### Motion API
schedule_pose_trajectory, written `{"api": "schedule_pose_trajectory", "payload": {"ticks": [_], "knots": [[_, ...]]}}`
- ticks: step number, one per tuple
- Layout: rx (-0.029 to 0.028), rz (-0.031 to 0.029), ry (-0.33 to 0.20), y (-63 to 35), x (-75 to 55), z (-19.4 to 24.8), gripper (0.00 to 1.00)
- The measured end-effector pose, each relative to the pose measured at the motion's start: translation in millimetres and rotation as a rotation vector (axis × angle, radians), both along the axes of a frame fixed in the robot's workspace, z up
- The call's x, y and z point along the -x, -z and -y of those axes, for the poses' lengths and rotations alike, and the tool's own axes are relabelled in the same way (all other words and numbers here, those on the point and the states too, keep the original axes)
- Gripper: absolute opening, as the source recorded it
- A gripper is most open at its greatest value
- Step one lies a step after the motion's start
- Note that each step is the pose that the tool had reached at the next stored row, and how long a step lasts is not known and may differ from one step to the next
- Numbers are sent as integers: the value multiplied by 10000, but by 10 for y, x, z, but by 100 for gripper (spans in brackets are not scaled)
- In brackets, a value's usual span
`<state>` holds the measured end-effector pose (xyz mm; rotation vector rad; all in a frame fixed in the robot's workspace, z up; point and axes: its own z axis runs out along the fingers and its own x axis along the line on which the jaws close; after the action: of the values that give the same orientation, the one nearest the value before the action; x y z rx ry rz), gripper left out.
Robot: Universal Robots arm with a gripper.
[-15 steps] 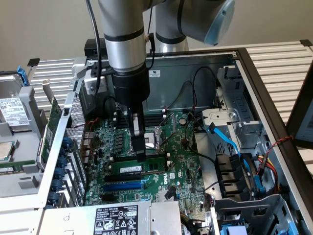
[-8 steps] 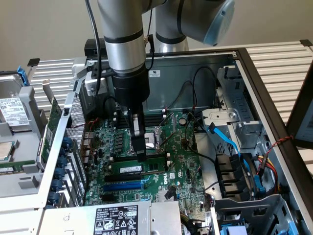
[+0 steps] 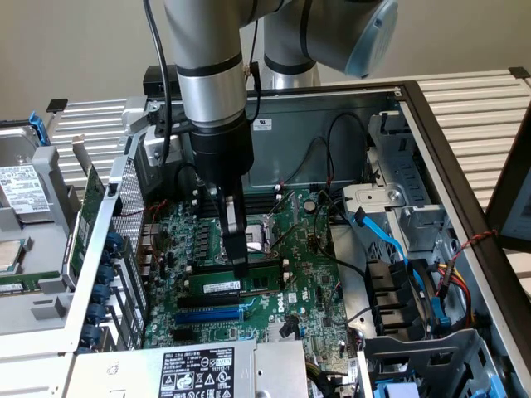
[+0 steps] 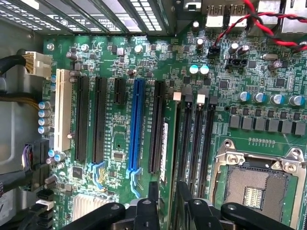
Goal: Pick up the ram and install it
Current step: 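Insert the ram into the slot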
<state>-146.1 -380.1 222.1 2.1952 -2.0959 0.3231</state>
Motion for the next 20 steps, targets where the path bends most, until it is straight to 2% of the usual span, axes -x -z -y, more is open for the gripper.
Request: {"api": "schedule_pose_trajectory", "payload": {"ticks": [4, 12, 20], "knots": [[42, 30, -28, 11, 2, 0, 30], [93, 136, -78, 38, 6, -1, 30], [95, 144, -79, 63, 9, -1, 30]]}}
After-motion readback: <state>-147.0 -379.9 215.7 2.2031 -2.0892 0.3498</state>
